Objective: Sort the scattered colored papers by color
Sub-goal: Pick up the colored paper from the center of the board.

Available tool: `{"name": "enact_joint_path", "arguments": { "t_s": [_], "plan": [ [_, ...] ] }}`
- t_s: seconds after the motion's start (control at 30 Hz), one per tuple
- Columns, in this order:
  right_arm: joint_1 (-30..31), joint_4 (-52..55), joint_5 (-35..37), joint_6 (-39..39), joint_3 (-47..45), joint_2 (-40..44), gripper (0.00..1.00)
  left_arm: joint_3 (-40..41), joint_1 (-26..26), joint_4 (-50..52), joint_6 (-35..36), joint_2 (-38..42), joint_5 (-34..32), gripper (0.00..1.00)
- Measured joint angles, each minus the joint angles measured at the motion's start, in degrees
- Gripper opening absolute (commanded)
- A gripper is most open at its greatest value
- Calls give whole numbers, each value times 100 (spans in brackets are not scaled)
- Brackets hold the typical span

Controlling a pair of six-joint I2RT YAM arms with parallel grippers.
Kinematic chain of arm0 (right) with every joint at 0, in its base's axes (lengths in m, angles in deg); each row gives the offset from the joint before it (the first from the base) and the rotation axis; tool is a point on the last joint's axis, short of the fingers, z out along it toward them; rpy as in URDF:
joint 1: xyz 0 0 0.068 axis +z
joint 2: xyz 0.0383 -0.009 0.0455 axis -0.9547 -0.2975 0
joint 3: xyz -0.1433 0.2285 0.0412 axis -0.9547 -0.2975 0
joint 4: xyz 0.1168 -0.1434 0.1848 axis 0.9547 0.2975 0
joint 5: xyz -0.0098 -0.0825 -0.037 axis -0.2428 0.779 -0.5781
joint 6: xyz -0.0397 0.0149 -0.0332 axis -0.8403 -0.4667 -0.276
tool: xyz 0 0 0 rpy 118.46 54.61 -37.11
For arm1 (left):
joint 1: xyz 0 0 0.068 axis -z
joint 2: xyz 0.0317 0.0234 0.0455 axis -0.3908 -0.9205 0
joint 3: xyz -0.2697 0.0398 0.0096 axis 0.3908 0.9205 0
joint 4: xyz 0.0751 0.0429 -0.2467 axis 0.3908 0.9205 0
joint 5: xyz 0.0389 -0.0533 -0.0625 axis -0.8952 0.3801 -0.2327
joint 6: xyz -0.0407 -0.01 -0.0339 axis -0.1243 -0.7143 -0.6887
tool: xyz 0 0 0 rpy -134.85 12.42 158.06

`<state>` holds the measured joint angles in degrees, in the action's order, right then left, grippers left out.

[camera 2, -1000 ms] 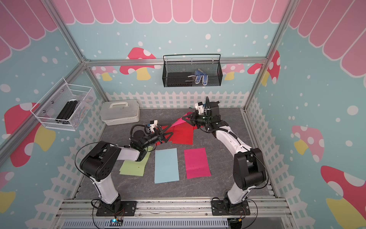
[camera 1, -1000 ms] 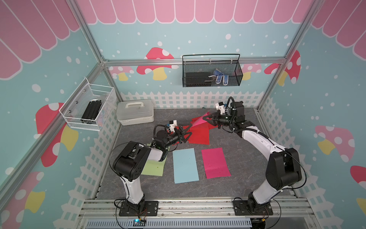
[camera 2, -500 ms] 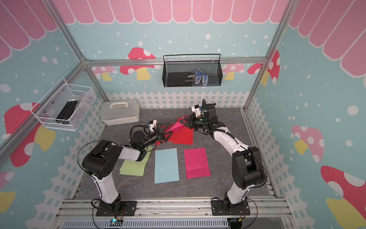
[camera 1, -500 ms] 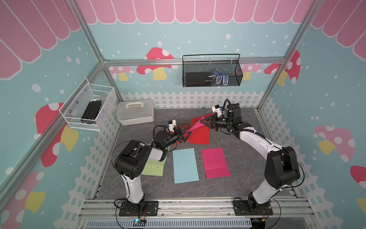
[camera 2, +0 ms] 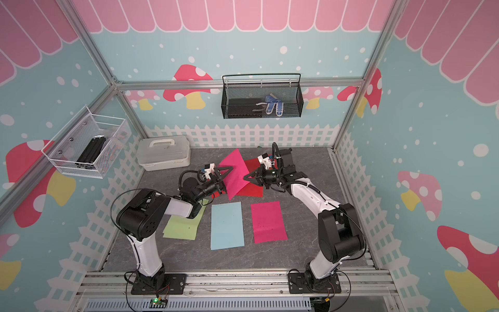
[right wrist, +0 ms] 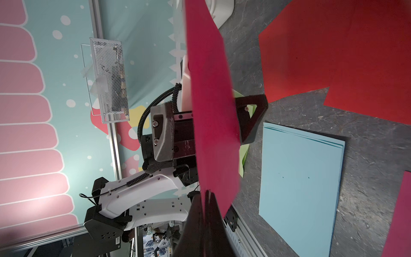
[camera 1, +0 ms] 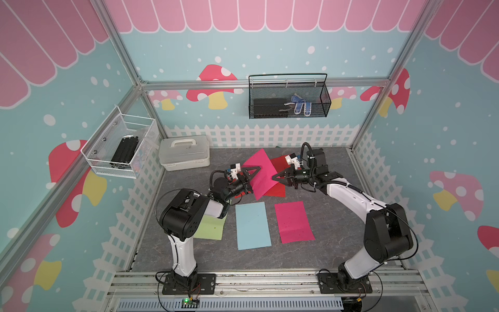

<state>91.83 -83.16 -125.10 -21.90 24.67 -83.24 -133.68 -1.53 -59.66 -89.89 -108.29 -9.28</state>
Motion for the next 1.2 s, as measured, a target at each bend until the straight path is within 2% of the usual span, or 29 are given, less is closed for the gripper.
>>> {"name": "enact_joint_path", "arguments": {
  "t_s": [0.4,0.57,0.7,0.83,1.0,1.2],
  "plan": [
    [-7,649,304,-487,-26,94,0,92,-92,76,52,116,13,97],
    [-85,909,385,-682,-26,94,0,127,-122,238,155,330,59,83],
    [-149,1082,424,-828,-26,94,0,127,-120,411,251,450,125,63],
    [-157,1180,450,-916,-26,92,0,127,-122,669,391,533,175,56],
    [-157,1189,450,-970,-26,76,0,127,-122,1060,592,748,227,35],
    [-164,1191,455,-977,-26,-2,0,122,-122,1432,822,990,293,17]
  ]
}}
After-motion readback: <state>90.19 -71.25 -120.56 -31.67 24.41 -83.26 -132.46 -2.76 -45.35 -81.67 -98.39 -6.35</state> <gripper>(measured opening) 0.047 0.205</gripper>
